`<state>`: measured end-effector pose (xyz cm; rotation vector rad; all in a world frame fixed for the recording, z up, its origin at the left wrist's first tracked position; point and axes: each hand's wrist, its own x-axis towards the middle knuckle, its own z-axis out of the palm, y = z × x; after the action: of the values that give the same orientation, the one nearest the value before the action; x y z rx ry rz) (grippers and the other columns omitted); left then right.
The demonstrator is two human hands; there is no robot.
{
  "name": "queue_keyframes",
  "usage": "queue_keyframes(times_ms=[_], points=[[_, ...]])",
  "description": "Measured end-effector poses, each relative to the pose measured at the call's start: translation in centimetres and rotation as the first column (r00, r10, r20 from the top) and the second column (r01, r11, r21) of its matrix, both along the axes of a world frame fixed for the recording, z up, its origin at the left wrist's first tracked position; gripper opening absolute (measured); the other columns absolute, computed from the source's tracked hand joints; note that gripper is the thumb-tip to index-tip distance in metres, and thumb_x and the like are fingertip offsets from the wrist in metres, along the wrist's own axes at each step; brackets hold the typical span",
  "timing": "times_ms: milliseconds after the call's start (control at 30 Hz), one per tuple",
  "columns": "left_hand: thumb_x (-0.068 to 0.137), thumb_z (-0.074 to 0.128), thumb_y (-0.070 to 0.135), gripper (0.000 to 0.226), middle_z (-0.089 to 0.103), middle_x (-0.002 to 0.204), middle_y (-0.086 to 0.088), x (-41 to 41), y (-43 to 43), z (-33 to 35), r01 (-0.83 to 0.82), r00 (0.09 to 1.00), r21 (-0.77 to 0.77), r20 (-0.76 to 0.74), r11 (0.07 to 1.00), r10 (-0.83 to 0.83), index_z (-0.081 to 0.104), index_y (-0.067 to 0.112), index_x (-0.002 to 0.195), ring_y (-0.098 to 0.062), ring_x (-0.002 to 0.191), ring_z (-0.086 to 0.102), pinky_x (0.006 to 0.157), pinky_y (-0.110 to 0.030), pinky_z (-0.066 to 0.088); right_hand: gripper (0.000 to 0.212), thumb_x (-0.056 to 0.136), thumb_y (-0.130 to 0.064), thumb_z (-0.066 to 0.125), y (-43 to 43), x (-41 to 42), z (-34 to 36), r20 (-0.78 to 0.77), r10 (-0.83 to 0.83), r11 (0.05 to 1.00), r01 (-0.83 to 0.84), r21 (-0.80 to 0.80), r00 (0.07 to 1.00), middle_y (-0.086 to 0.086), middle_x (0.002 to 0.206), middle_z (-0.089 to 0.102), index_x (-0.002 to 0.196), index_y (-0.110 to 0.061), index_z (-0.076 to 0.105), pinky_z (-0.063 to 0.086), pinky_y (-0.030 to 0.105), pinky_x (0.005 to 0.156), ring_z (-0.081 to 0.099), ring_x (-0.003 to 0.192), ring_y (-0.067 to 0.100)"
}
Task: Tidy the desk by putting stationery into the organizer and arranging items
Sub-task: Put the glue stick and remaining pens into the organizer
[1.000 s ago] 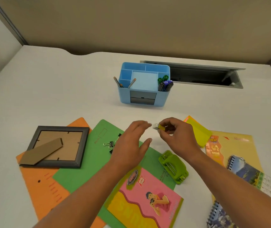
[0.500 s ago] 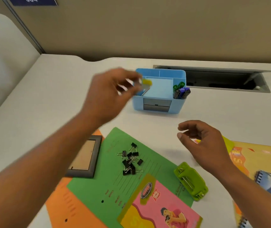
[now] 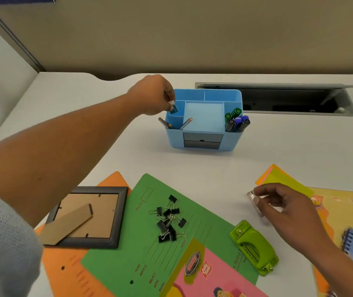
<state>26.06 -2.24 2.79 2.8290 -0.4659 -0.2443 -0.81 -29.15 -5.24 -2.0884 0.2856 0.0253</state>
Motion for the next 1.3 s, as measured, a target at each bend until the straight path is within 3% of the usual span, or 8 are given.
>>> queue_keyframes(times_ms=[233,433,567,667,900,967,1100,1300], points=[[0.082,0.076,0.025,0.026,0.071,0.106,-0.001,1.0,-0.8,-1.6,0.0,0.998,-0.018,-0.07,1.0,-0.001,0.072,0.015,0.106,-0.016,0.094,0.062,0.075,-0.027,0.047,0.025,0.081,-0.005,0.073,-1.2,-0.3,-0.7,-0.053,-0.026,0.999,0.024,-0.044,0.998,-0.023,0.085,0.07,0.086,-0.029,0.069,0.046,0.009,0.07,0.066,0.077,0.005],[0.087,0.069,0.029,0.045,0.068,0.106,0.004,-0.1,0.0,-2.1,-0.138,0.99,-0.248,-0.022,0.959,0.137,0.054,0.02,0.129,-0.014,0.079,0.06,0.058,-0.024,0.047,0.019,0.082,-0.005,0.072,-1.3,0.3,-0.5,-0.075,-0.05,0.998,0.047,-0.045,0.996,-0.01,0.082,0.072,0.088,-0.023,0.07,0.045,0.007,0.058,0.065,0.069,0.004],[0.091,0.057,0.036,0.034,0.063,0.095,0.008,-2.5,1.9,-2.9,-0.289,0.906,-0.565,0.1,0.773,0.411,0.054,0.024,0.123,-0.018,0.082,0.064,0.077,-0.04,0.056,0.013,0.08,-0.016,0.075,-0.8,0.8,-0.3,-0.103,-0.05,0.982,0.03,-0.184,0.993,-0.013,0.086,0.069,0.089,-0.022,0.068,0.042,0.006,0.054,0.062,0.066,-0.002],[0.093,0.049,0.039,0.026,0.064,0.095,-0.003,-6.1,2.4,-3.0,-0.268,0.796,-0.769,0.163,0.581,0.583,0.054,0.023,0.112,-0.011,0.077,0.058,0.072,-0.034,0.052,0.022,0.076,-0.028,0.077,-1.1,0.4,-1.1,-0.207,-0.049,0.927,-0.033,-0.374,0.977,-0.015,0.091,0.067,0.094,-0.03,0.065,0.04,0.014,0.061,0.062,0.075,0.003],[0.095,0.053,0.035,0.018,0.062,0.091,-0.006,-16.7,0.9,-3.3,-0.306,0.764,-0.841,0.064,0.447,0.642,0.053,0.022,0.108,-0.03,0.076,0.057,0.068,-0.038,0.048,0.035,0.071,-0.043,0.076,-0.8,-0.9,-2.2,-0.345,-0.065,0.839,-0.136,-0.527,0.936,-0.007,0.102,0.065,0.097,-0.029,0.057,0.051,0.035,0.073,0.063,0.094,0.022],[0.094,0.058,0.028,0.019,0.06,0.086,0.001,-19.3,-0.2,-3.2,-0.335,0.807,-0.843,-0.025,0.422,0.59,0.054,0.021,0.112,-0.02,0.07,0.055,0.063,-0.033,0.047,0.03,0.073,-0.036,0.073,-0.8,-0.9,-2.3,-0.318,-0.069,0.827,-0.124,-0.549,0.945,-0.006,0.1,0.067,0.097,-0.028,0.057,0.05,0.034,0.07,0.063,0.091,0.023],[0.09,0.065,0.02,0.025,0.062,0.084,0.014,-23.7,-2.6,-3.0,-0.332,0.916,-0.789,-0.14,0.516,0.376,0.056,0.028,0.112,-0.004,0.065,0.052,0.057,-0.019,0.045,0.024,0.072,-0.025,0.071,0.3,-0.2,-0.8,-0.18,-0.04,0.891,-0.047,-0.452,0.983,-0.009,0.091,0.066,0.094,-0.028,0.06,0.051,0.033,0.069,0.063,0.082,0.018],[0.081,0.075,0.021,0.048,0.059,0.11,0.017,-24.1,-4.0,-3.1,-0.022,0.999,-0.554,0.012,0.832,0.035,0.057,0.032,0.125,-0.002,0.087,0.056,0.069,-0.009,0.039,0.028,0.071,-0.013,0.075,3.9,1.6,3.6,0.068,0.092,0.971,-0.074,-0.228,0.993,-0.01,0.096,0.063,0.096,-0.025,0.067,0.046,0.016,0.067,0.061,0.082,0.004]])
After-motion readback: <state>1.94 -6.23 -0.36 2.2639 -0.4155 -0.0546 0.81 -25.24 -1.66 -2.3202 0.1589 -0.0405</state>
